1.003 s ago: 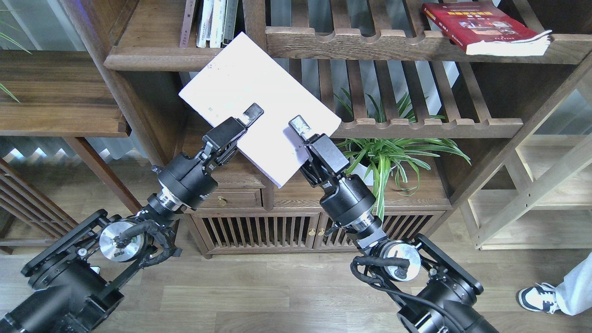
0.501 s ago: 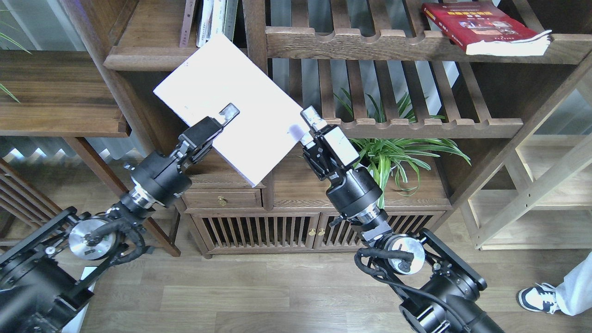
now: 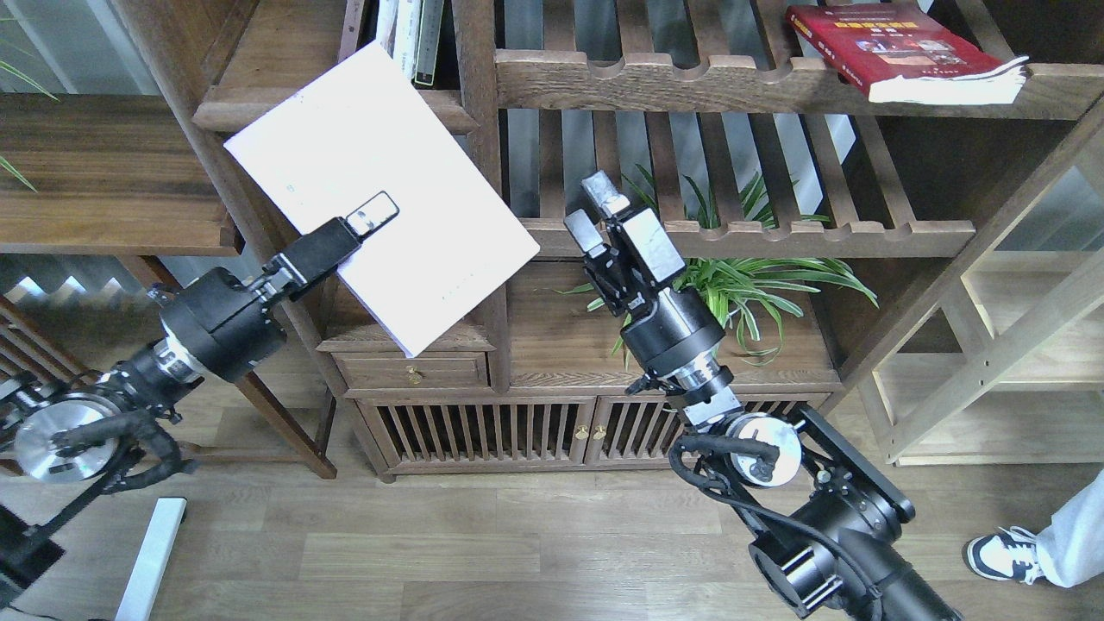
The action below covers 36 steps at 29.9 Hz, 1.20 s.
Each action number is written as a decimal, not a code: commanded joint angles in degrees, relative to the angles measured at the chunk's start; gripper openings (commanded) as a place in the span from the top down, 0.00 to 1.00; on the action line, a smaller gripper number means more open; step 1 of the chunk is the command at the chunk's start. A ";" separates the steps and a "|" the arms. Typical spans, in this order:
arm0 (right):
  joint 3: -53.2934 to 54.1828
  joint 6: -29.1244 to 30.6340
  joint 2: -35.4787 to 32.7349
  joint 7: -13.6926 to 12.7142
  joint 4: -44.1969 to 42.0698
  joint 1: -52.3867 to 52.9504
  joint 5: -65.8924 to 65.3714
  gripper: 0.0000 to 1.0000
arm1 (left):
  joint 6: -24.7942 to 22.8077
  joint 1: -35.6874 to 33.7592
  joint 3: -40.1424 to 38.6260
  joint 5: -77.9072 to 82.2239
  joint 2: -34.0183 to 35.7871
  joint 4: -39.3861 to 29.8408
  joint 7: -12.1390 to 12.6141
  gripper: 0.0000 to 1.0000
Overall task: Organize books on shelf
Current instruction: 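Lift the white book with the left gripper onto the top shelf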
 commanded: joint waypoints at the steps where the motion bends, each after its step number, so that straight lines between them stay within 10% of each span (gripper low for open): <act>1: 0.16 0.00 0.00 0.00 0.00 0.11 0.05 0.01 | 0.00 -0.38 -2.18 2.18 4.43 -0.83 0.04 0.96; 12: 0.08 -2.46 0.00 0.00 -0.09 1.52 0.05 0.01 | 0.00 -0.47 -12.29 10.96 16.74 -1.97 0.04 0.97; 36: -0.98 -3.16 0.00 -0.09 -0.17 1.52 0.14 0.02 | 0.00 -0.65 -23.99 29.42 12.27 -2.59 -0.58 0.97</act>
